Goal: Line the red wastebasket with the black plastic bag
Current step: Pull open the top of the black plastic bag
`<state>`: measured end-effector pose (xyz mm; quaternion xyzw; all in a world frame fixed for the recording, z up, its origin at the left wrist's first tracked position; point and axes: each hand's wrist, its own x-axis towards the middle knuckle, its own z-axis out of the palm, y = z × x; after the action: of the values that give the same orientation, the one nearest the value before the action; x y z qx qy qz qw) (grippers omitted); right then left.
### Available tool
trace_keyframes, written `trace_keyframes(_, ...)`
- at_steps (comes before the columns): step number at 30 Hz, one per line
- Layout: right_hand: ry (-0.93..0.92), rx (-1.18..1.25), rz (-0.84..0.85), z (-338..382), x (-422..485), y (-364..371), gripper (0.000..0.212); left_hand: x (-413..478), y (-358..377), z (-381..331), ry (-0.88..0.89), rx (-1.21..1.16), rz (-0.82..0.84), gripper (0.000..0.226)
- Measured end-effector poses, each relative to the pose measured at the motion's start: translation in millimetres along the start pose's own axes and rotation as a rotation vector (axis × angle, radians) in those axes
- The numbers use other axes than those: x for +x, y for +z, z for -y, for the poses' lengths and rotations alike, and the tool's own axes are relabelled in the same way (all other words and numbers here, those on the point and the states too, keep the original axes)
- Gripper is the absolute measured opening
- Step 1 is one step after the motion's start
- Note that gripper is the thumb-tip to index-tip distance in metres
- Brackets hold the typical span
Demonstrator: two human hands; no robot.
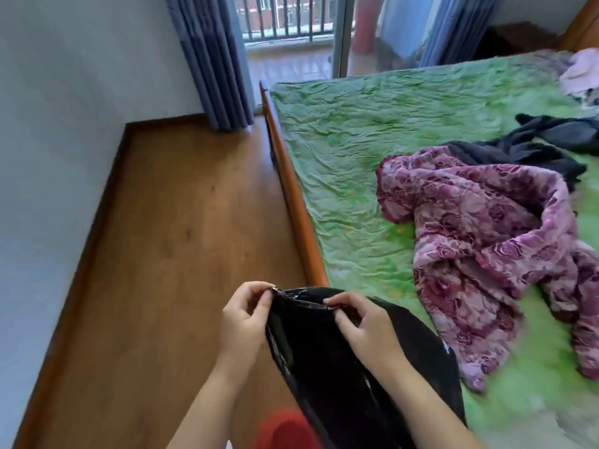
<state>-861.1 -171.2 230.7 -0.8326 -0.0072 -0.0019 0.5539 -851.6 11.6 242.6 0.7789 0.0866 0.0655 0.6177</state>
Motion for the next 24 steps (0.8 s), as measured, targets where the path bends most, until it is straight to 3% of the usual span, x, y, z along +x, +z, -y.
trace_keyframes(6, -0.096, 0.052, 0.246, 21, 3, 54, 0.021, -31, -61, -1, -0.056, 0.052, -0.275, 0.013)
trace_keyframes(10, -0.146, 0.06, 0.329, 39, -3, 82, 0.024, -49, -93, -5, -0.055, 0.097, -0.364, 0.012)
trace_keyframes(15, -0.167, 0.045, 0.342, 54, -18, 105, 0.028, -70, -119, 0, -0.061, 0.118, -0.342, 0.011)
trace_keyframes(24, -0.157, 0.023, 0.205, 63, -61, 139, 0.03, -98, -162, 27, -0.025, 0.068, -0.284, 0.018)
